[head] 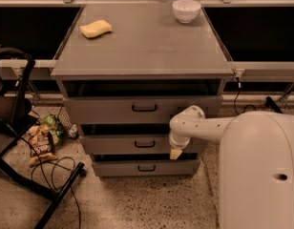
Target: Open middle drawer
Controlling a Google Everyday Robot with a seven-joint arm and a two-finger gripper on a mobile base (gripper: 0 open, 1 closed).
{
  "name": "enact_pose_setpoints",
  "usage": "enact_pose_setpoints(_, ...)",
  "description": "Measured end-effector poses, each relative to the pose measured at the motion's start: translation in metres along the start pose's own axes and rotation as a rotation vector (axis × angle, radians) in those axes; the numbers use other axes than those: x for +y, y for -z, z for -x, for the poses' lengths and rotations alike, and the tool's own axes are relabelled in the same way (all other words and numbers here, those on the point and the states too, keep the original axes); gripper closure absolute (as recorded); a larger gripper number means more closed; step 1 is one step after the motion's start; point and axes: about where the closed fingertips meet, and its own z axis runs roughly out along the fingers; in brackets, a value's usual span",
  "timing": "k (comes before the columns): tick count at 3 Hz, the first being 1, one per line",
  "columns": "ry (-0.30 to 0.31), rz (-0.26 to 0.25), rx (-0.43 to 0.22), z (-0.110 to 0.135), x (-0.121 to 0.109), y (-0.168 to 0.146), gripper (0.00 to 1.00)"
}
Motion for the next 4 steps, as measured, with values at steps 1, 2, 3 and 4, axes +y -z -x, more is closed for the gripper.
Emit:
enact_pose_setpoints(1,-0.032,-0.030,0.041,-0.028,0.005,0.027,0.69)
enact_pose_setpoints(2,-0.056,-0.040,0.067,-0.044,0.010,0.044,0.94)
enact_pose_setpoints(3,-0.056,-0.040,0.067,-0.044,0.013,0.045,1.00)
enact_pose_setpoints(4,-0.059,-0.034,0.069,-0.045,0.016,0.044,1.00)
